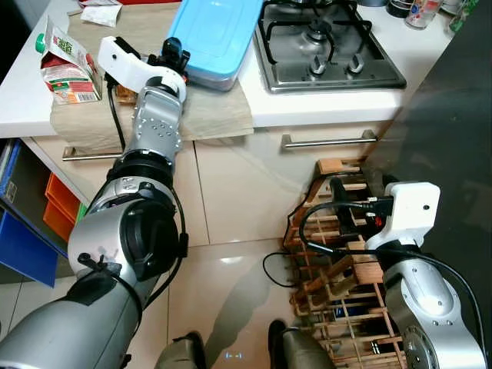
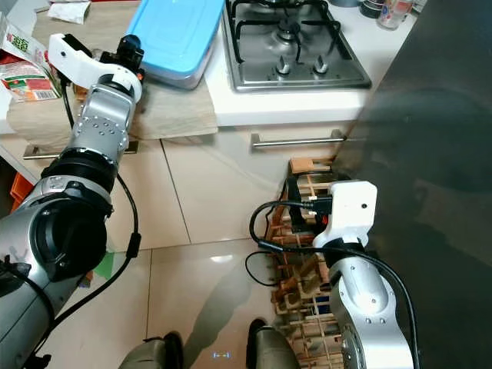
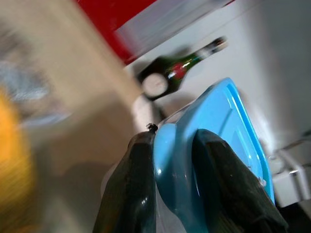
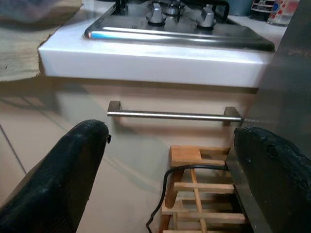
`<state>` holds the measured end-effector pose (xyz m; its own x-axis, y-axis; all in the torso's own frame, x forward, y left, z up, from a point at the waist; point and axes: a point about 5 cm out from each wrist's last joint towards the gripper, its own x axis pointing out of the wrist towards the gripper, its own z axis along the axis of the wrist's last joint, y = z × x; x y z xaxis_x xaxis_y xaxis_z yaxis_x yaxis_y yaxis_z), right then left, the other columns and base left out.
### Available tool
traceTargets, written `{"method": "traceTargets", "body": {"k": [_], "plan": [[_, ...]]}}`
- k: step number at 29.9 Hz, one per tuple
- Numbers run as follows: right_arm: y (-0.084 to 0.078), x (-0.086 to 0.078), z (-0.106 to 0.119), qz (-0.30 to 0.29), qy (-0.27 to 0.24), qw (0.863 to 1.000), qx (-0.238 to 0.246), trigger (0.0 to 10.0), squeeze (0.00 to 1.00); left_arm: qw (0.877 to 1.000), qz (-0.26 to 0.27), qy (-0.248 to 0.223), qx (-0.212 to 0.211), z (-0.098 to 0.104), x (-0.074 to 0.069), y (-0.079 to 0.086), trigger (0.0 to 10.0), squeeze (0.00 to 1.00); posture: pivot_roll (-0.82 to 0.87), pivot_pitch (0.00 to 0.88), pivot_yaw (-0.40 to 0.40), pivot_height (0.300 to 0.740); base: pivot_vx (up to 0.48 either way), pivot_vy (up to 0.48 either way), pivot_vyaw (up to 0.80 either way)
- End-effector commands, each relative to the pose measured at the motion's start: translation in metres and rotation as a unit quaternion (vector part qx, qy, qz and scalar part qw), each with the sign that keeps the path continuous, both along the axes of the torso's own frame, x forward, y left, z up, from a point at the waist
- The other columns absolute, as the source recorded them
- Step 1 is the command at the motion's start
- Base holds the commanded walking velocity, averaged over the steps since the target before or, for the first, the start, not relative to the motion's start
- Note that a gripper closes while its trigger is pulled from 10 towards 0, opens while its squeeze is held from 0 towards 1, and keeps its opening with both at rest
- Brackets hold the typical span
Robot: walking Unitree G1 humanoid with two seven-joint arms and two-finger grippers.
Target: Restocking fridge
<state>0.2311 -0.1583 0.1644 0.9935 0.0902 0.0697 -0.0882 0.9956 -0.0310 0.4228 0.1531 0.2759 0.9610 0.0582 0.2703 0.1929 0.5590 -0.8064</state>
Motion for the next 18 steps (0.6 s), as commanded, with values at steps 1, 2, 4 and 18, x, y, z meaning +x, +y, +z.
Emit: {"method": "traceTargets", "body": {"k": [1, 2, 4, 18], "plan": [[-0.002, 0.000, -0.003, 0.001, 0.005, 1.000, 0.004, 10.0, 0.00, 0.998, 0.000, -0.063, 0.014, 0.027, -0.003, -0.001, 0.0, 0.00, -0.29, 0.167, -0.010, 0.740, 0.000, 0.000, 0.00], [-0.002, 0.000, -0.003, 0.001, 0.005, 1.000, 0.004, 10.0, 0.00, 0.997, -0.001, -0.075, 0.024, 0.029, -0.004, -0.002, 0.0, 0.00, -0.29, 0.169, -0.010, 0.740, 0.000, 0.000, 0.00], [-0.002, 0.001, -0.003, 0.001, 0.004, 1.000, 0.004, 10.0, 0.00, 0.997, 0.000, -0.078, 0.026, 0.030, -0.004, -0.002, 0.0, 0.00, -0.29, 0.169, -0.010, 0.740, 0.000, 0.000, 0.00], [-0.001, 0.009, -0.001, 0.001, -0.006, 1.000, 0.007, 10.0, 0.00, 0.986, 0.015, -0.125, 0.108, 0.035, -0.018, 0.002, 4.4, 0.00, -0.26, 0.146, -0.007, 0.740, 0.000, 0.000, 0.00]]}}
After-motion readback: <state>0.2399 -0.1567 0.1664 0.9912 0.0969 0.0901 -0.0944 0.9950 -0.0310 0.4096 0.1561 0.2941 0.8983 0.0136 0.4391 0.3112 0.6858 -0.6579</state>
